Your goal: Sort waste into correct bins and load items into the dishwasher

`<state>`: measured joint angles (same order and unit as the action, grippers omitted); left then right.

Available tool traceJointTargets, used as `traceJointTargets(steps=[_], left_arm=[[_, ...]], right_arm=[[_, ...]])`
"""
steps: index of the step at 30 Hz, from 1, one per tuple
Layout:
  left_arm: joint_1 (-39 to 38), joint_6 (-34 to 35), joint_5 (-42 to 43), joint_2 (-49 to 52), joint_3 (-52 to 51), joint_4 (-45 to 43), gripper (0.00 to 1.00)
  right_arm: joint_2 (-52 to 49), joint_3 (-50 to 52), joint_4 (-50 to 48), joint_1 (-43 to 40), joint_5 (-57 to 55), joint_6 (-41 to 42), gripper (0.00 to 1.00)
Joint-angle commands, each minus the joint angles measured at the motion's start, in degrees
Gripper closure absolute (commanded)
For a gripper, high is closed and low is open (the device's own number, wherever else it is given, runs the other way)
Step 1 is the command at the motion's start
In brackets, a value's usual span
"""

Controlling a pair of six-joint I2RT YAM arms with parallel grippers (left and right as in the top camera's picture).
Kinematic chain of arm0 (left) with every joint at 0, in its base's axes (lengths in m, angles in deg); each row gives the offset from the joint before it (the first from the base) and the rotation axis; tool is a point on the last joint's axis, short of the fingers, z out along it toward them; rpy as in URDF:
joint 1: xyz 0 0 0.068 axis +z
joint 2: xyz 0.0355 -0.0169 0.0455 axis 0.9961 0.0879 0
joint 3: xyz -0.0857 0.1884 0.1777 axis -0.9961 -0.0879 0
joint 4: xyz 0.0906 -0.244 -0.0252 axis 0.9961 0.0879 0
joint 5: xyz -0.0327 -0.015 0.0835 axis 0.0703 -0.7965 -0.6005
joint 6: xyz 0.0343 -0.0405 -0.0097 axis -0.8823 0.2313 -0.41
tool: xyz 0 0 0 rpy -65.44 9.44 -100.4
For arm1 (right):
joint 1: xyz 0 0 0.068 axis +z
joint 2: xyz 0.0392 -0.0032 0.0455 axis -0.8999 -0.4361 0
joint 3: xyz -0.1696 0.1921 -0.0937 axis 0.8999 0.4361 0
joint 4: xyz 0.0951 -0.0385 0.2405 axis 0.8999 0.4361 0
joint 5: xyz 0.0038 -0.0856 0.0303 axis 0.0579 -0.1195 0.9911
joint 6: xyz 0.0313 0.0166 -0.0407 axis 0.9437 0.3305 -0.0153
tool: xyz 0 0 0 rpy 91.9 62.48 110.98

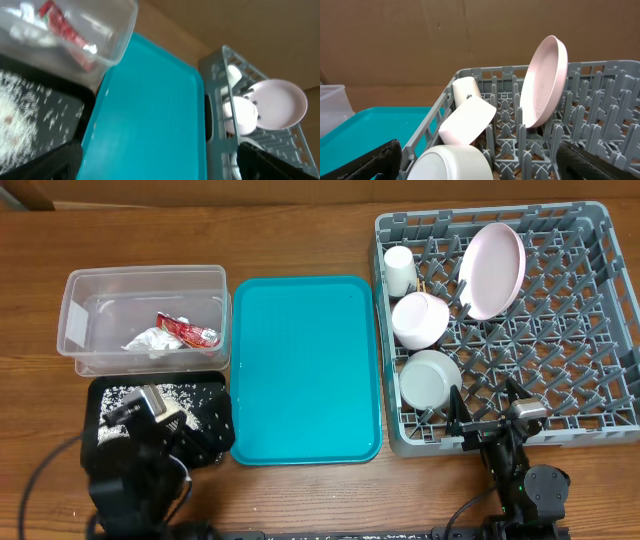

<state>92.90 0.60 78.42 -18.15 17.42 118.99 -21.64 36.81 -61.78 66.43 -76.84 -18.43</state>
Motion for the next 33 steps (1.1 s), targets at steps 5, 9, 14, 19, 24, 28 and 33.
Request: traceJointTargets(steps=[5, 9, 14, 19, 24, 28, 33], left_arm=[[-0.22, -0.11, -0.17, -14.86, -21.05, -26.49, 0.0], [-0.22, -0.15, -0.42, -17.94, -28.24, -39.65, 0.0], [-0.48, -2.89, -2.36, -20.65, -34.6, -50.42, 0.0], [-2.89, -5.16, -9.31, -21.75, -36.35, -51.12, 0.0], [-5.51, -12.28, -15.82, -21.84, -37.09, -50.93, 0.01], [-5.84, -19.67, -16.96, -21.84, -38.84, -50.97, 0.0], [-5.84, -23.32, -16.92, -23.08, -39.98, -48.63, 0.0]], right_arm=[[0.68, 0.61, -0.28, -0.15, -0.68, 0.04, 0.0], [0.68, 0.61, -0.28, -0.15, -0.68, 0.04, 0.0], [0.68, 0.61, -0.28, -0.15, -0.68, 0.04, 0.0], [0.68, 0.61, -0.28, -0.15, -0.68, 0.04, 0.0], [0.68, 0.61, -0.28, -0.15, -0.68, 0.04, 0.0], [0.68, 0.61, -0.28, -0.15, -0.68, 0.04, 0.0], [0.68, 0.61, -0.28, -0.15, -0.68, 0.04, 0.0]])
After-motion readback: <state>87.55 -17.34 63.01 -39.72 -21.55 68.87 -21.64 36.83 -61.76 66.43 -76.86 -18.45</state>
